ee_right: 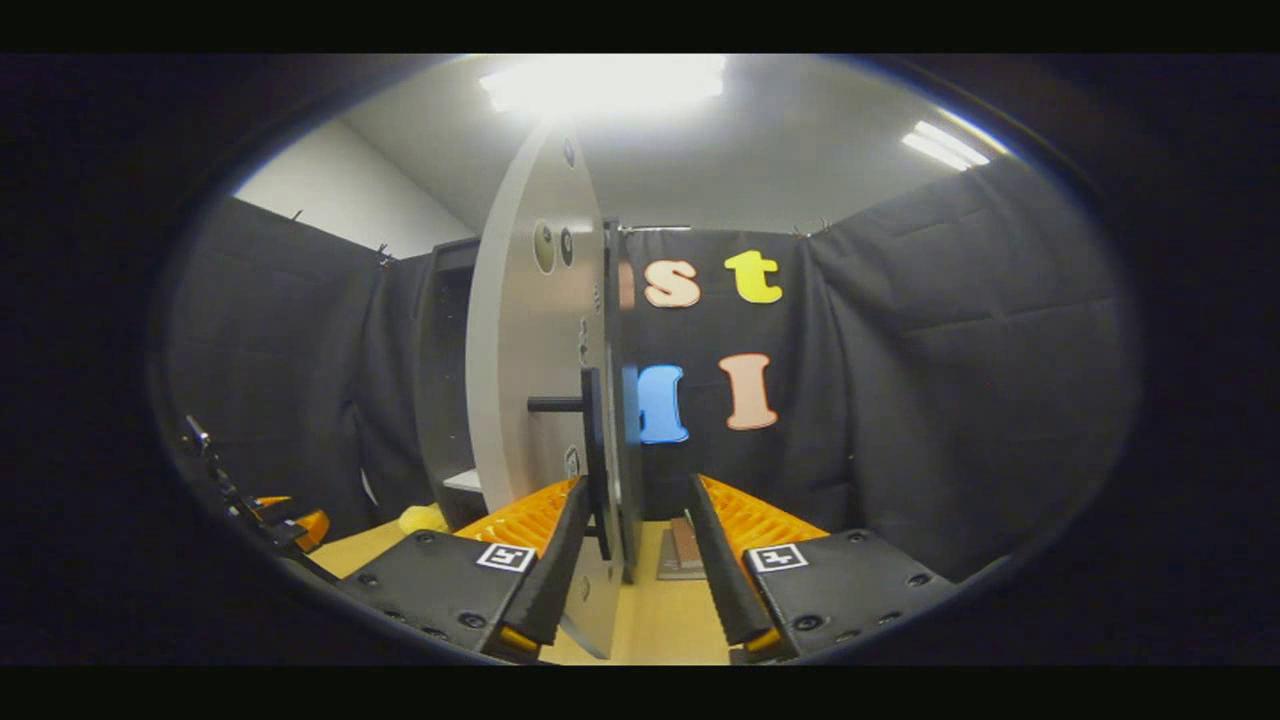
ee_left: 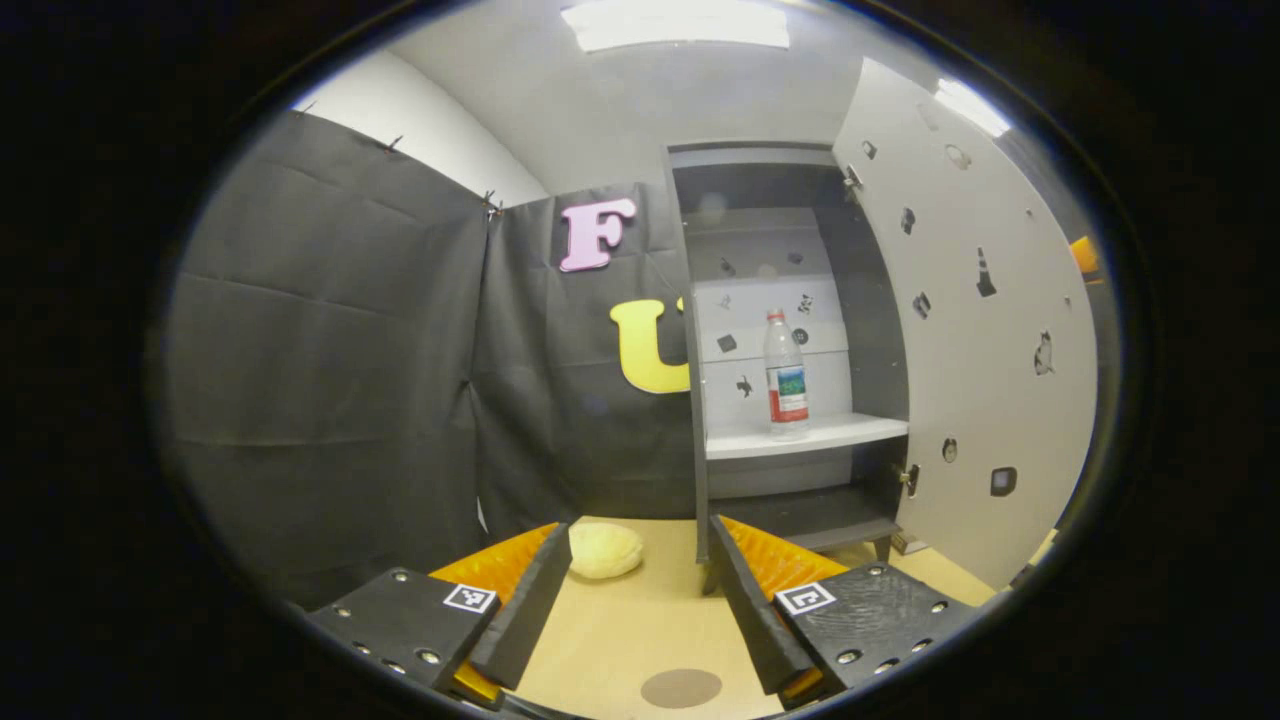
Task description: Open the cabinet door with the right hand, grasp the bottle in the cabinet with the left hand and place it on the coaster, then close the cabinet door with the right hand.
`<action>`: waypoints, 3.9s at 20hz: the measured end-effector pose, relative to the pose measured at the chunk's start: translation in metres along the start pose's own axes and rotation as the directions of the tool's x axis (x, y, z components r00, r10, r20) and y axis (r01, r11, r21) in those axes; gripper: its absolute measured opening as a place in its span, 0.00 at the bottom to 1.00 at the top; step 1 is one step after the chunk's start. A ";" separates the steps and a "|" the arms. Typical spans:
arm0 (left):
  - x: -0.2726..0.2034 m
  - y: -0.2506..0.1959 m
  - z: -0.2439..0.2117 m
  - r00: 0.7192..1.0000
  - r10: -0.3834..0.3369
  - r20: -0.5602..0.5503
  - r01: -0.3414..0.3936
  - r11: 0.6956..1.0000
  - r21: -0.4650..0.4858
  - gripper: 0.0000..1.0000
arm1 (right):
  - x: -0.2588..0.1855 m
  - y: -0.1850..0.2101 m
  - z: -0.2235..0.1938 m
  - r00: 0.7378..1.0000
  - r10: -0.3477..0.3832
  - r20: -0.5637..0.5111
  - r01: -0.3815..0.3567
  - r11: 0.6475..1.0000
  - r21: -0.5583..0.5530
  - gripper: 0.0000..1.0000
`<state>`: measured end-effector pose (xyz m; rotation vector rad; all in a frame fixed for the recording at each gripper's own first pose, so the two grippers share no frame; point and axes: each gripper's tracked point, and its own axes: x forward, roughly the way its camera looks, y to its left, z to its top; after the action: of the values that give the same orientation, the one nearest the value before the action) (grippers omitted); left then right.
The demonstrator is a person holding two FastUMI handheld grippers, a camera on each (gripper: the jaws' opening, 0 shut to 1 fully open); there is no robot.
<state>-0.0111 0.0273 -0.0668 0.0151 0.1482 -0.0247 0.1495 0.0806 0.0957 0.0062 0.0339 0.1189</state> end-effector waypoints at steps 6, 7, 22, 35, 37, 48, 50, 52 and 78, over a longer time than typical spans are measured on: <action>0.036 -0.046 0.018 0.995 -0.097 0.009 0.097 0.995 -0.016 0.84 | -0.022 -0.034 0.010 0.989 -0.113 0.094 0.116 0.993 -0.026 0.97; 0.045 -0.059 0.024 0.992 -0.125 0.016 0.125 0.992 -0.026 0.84 | -0.026 -0.044 0.008 0.986 -0.138 0.094 0.140 0.990 -0.017 0.96; 0.206 -0.196 0.103 0.954 -0.281 0.105 0.289 0.955 -0.070 0.85 | -0.065 -0.144 -0.038 0.928 -0.367 -0.063 0.370 0.927 0.061 0.95; 0.313 -0.233 0.084 0.959 -0.275 0.062 0.281 0.953 -0.111 0.83 | -0.067 -0.167 -0.051 0.887 -0.445 -0.126 0.452 0.891 0.036 0.98; 0.328 -0.232 0.074 0.965 -0.261 0.037 0.264 0.959 -0.107 0.83 | -0.065 -0.167 -0.054 0.884 -0.446 -0.141 0.455 0.890 0.034 0.98; 0.368 -0.240 0.051 0.971 -0.238 -0.010 0.237 0.969 -0.074 0.83 | -0.050 -0.169 -0.069 0.880 -0.436 -0.189 0.446 0.895 0.012 0.98; 0.371 -0.240 0.054 0.972 -0.235 -0.004 0.234 0.970 -0.073 0.83 | -0.049 -0.172 -0.073 0.877 -0.437 -0.197 0.448 0.894 0.013 0.98; 0.377 -0.240 0.055 0.974 -0.226 -0.009 0.225 0.972 -0.062 0.83 | -0.050 -0.173 -0.076 0.876 -0.436 -0.206 0.449 0.893 0.020 0.98; 0.184 -0.076 0.003 0.988 -0.152 -0.006 0.152 0.988 0.006 0.71 | 0.009 -0.114 -0.074 0.945 -0.282 -0.167 0.289 0.957 0.023 0.95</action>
<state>0.1691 -0.0530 -0.0923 0.0105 0.1549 -0.1778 0.1699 -0.0312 0.0208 0.0392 0.1999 -0.1728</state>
